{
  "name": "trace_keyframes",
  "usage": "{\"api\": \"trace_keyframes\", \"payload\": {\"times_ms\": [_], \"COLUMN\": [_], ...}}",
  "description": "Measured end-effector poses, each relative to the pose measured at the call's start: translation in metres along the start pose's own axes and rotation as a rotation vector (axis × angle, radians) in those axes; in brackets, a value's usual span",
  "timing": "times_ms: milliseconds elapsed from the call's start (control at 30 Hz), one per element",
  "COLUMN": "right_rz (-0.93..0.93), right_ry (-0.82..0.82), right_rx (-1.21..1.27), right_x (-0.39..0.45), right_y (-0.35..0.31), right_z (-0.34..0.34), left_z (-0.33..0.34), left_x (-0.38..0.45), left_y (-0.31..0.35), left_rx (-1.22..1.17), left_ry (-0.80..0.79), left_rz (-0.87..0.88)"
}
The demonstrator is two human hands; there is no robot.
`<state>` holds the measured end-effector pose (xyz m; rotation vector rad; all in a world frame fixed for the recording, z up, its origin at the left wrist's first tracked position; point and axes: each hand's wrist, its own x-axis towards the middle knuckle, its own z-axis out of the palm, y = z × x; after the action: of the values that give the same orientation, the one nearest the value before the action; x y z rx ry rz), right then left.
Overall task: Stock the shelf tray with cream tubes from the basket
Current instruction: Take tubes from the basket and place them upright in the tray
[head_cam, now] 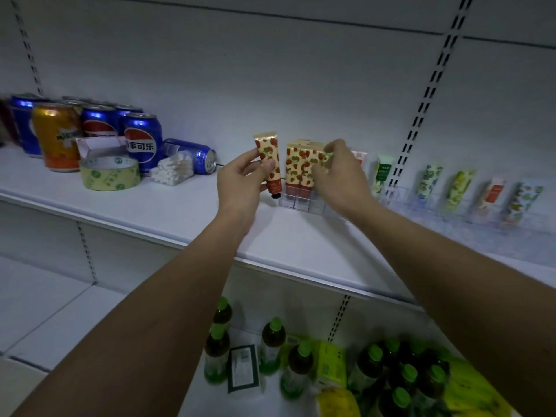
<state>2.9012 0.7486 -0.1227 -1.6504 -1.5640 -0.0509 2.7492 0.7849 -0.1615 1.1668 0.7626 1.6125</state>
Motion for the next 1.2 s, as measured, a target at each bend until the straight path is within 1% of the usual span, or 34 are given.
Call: {"api": "trace_keyframes", "payload": {"times_ms": [67,167,233,300,400,533,667,800,967,1067,1200], "right_rz": [-0.089,-0.171,-0.179,-0.153,-0.123,-0.122,-0.126,-0.112,-0.116,-0.119,-0.125], "right_ry": [-0.097,-0.308,-0.436,-0.533,-0.621,-0.645,-0.634,-0.617,-0.613,-0.598,-0.594], "right_rx": [-0.084,-0.197,-0.260,-0.260,-0.276,-0.301,-0.276,-0.258,-0.258,-0.246,-0.251], "right_x": [-0.027,-0.058,-0.067,-0.072,-0.074,-0.073,-0.072,-0.072,-0.073,-0.072,-0.074], "right_y": [0.001,0.006,0.011,0.017,0.019,0.017,0.021,0.021,0.021,0.020,0.019], "right_z": [0.003,0.005,0.005,0.005,0.005,0.006,0.008,0.007,0.006,0.006,0.004], "left_z": [0.000,0.001,0.001,0.001,0.002,0.008,0.020,0.028,0.030,0.035,0.038], "left_x": [-0.001,-0.005,-0.008,-0.010,-0.012,-0.008,0.006,0.013,0.018,0.018,0.013], "left_y": [0.003,0.006,0.007,0.008,0.008,0.011,0.013,0.009,0.007,0.011,0.009], "left_rx": [0.016,0.018,0.029,0.042,0.080,0.162,0.268,0.444,0.456,0.501,0.628], "left_ry": [0.020,0.042,0.056,0.067,0.084,0.100,0.034,-0.015,-0.022,-0.073,-0.154], "left_rz": [-0.002,0.008,0.009,0.000,-0.013,0.041,0.095,0.139,0.090,0.089,0.029]}}
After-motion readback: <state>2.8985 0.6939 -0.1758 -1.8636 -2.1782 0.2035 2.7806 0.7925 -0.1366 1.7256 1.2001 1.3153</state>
